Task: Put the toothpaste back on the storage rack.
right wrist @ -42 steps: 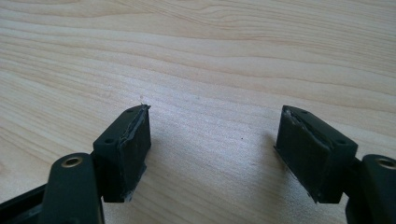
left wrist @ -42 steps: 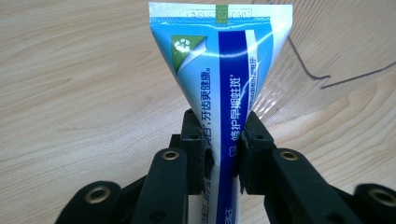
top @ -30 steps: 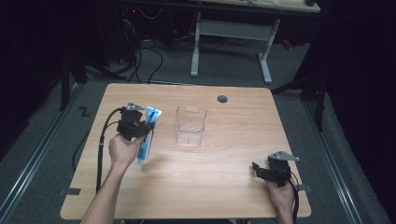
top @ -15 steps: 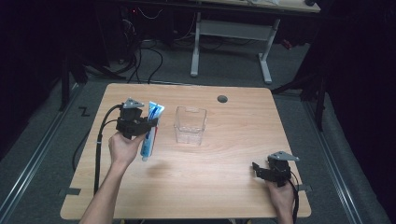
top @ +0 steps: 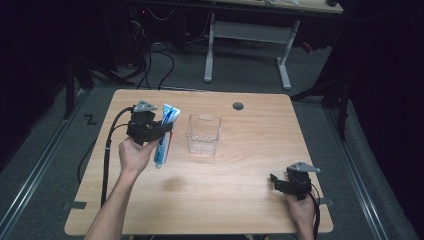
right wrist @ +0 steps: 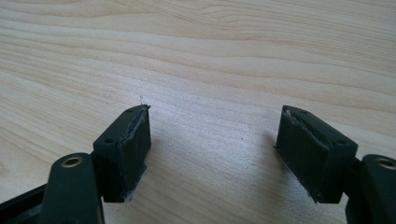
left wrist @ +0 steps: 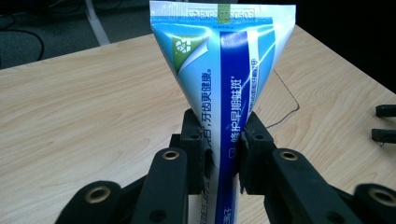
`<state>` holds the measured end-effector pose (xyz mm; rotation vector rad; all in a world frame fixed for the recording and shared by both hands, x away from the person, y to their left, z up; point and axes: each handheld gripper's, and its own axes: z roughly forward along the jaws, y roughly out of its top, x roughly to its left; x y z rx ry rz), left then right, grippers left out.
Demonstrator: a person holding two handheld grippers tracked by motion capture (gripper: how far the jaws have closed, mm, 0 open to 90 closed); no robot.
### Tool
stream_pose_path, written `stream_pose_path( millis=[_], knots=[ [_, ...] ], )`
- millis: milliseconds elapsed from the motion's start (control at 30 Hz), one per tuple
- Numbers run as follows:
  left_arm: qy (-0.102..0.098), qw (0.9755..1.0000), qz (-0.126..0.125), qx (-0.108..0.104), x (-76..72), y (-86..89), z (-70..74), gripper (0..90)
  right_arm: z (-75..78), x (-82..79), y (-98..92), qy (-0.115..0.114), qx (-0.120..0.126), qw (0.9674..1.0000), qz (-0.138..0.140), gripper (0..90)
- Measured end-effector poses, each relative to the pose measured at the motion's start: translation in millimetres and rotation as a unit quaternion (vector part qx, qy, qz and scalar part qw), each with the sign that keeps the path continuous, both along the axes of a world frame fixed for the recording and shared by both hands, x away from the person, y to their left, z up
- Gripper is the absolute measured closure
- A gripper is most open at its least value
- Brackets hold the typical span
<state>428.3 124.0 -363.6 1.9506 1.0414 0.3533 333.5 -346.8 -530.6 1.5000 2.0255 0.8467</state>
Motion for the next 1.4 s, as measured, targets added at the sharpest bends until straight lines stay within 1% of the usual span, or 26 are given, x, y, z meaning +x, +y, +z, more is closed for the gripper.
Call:
stream_pose_path(
  millis=[67, 233, 300, 400, 433, 500, 533, 600, 733, 833, 967, 1000, 1133, 1400],
  knots=[
    [-0.003, 1.0000, -0.003, -0.004, 0.5, -2.8, 2.8, 75.4, 0.0, 0.0, 0.0, 0.000, 0.000, 1.0000, 0.000, 26.0],
    [-0.007, 0.9999, -0.009, -0.006, 1.8, -6.5, 6.3, 75.5, 0.0, 0.0, 0.0, 0.000, 0.000, 1.0000, 0.000, 26.0],
    [-0.006, 0.9998, -0.011, -0.012, 2.8, -8.2, 8.1, 75.5, 0.0, 0.0, 0.0, 0.000, 0.000, 1.0000, 0.000, 26.0],
    [-0.010, 0.9998, -0.014, -0.014, 3.6, -11.5, 11.6, 75.5, 0.0, 0.0, 0.0, 0.000, 0.000, 1.0000, 0.000, 26.0],
    [-0.014, 0.9996, -0.019, -0.016, 4.0, -14.2, 14.3, 75.5, 0.0, 0.0, 0.0, 0.000, 0.000, 1.0000, 0.000, 26.0],
    [-0.013, 0.9995, -0.022, -0.017, 4.7, -16.3, 15.9, 75.5, 0.0, 0.0, 0.0, 0.000, 0.000, 1.0000, 0.000, 26.0],
    [-0.013, 0.9995, -0.027, -0.014, 5.7, -19.3, 18.1, 75.5, 0.0, 0.0, 0.0, 0.000, 0.000, 1.0000, 0.000, 26.0],
    [-0.015, 0.9994, -0.028, -0.012, 6.2, -21.0, 19.4, 75.5, 0.0, 0.0, 0.0, 0.000, 0.000, 1.0000, 0.000, 26.0],
    [-0.020, 0.9990, -0.034, -0.020, 8.2, -27.1, 26.2, 75.4, 0.0, 0.0, 0.0, 0.000, 0.000, 1.0000, 0.000, 26.0],
    [-0.019, 0.9989, -0.037, -0.021, 9.2, -29.7, 28.0, 75.4, 0.0, 0.0, 0.0, 0.000, 0.000, 1.0000, 0.000, 26.0],
    [-0.022, 0.9987, -0.042, -0.020, 13.5, -36.3, 31.9, 75.4, 0.0, 0.0, -0.1, 0.000, -0.001, 1.0000, 0.001, 26.0],
    [-0.022, 0.9984, -0.047, -0.021, 16.3, -40.0, 34.7, 75.4, 0.0, 0.0, -0.1, 0.000, -0.001, 1.0000, 0.002, 26.0],
    [-0.027, 0.9980, -0.052, -0.025, 20.1, -47.6, 39.8, 75.3, 0.0, -0.1, 0.2, 0.000, 0.000, 1.0000, 0.002, 26.1],
    [-0.031, 0.9975, -0.053, -0.033, 28.6, -59.6, 43.4, 75.3, 0.0, -0.2, 0.2, 0.000, 0.000, 1.0000, 0.003, 26.1]
  ],
)
